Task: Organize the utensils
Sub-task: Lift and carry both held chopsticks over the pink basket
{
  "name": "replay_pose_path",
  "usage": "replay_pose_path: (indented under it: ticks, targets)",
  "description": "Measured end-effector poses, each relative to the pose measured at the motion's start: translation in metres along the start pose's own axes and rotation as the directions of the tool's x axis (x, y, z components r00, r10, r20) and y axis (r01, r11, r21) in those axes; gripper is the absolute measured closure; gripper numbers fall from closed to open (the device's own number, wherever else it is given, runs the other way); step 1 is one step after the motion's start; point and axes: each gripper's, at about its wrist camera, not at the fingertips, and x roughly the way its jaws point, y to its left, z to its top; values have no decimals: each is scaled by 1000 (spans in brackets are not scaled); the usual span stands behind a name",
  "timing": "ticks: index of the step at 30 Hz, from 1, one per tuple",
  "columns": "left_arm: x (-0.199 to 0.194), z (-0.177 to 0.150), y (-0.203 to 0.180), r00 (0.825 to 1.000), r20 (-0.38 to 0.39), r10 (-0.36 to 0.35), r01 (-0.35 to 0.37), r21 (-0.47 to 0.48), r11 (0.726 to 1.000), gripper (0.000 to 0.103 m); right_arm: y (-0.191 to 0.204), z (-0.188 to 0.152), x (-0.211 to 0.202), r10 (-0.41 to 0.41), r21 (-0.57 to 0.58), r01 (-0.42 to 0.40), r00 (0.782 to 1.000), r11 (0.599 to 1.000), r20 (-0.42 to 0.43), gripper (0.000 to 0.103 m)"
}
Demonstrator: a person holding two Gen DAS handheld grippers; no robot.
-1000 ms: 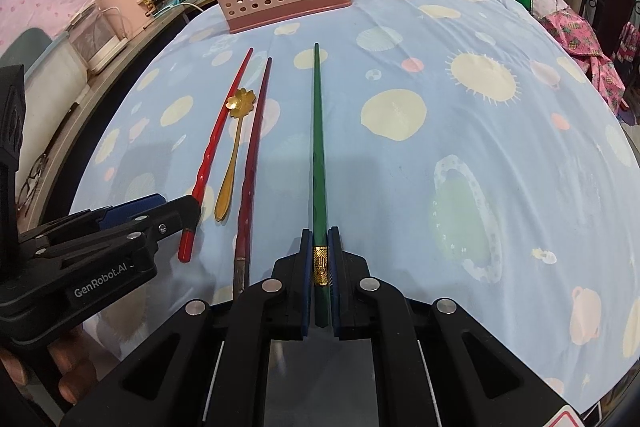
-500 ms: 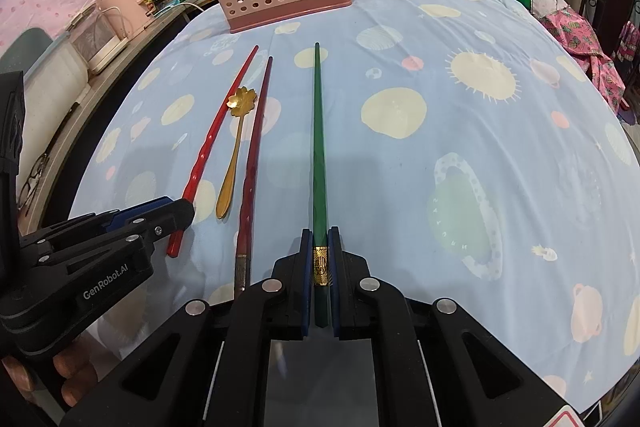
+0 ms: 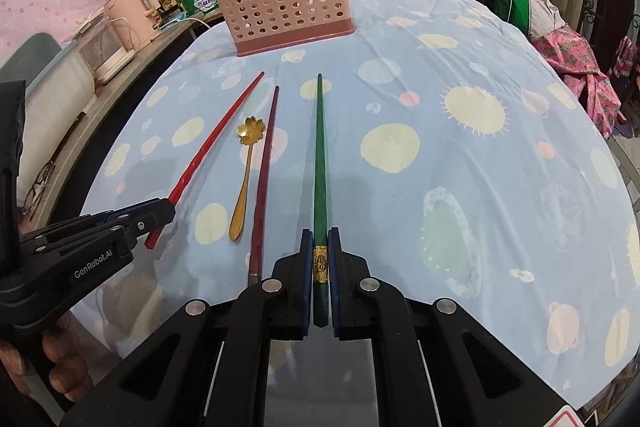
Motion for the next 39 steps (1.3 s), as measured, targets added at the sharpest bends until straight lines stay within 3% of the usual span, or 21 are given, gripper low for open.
replay_pose_path:
  ticks: [9,18,30,39]
  targets:
    - [-36,31,16,995,102,-4,9,-44,999,96,-5,30,-25,24,18,-26,995,1000,93,96]
    - [-72,77,24,973,233,5,10,-60,998,96,-13,77,-53,57,47,-68,975,997,215,96]
    - [-102,151,21,927,375,-6,28,-52,998,96,-12,149,-75,98,41,-120,930,992,355,96]
    - [-131,204,14,875,484,-23,49,-42,998,96,-12,206,-88,136,56,-180,881,982,454,96]
